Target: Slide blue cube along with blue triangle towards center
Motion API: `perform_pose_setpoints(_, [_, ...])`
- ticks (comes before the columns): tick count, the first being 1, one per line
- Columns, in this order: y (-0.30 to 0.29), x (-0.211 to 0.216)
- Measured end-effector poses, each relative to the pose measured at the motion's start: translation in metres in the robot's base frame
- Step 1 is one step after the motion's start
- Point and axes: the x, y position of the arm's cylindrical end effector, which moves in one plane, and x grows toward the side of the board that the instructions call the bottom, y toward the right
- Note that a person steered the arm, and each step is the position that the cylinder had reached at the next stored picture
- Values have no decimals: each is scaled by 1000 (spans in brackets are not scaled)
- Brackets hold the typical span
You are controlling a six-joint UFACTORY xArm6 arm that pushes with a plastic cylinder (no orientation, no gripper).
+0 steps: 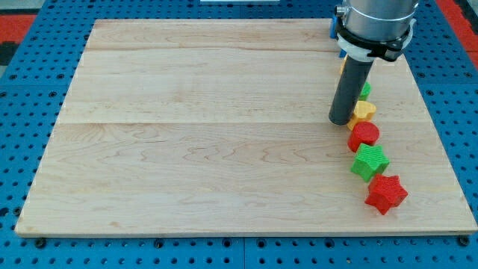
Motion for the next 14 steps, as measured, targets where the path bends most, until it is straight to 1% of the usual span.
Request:
perform_pose_setpoints(3, [-2, -2])
perform_pose_setpoints(4, [-2, -9])
perform_pose_setpoints(8, [-2, -8])
perform_pose_setpoints(9, [-16, -8])
perform_pose_setpoints(12, [-31, -6])
perform_pose_setpoints(13, [-55, -1])
perform_pose_setpoints(14, [-59, 59])
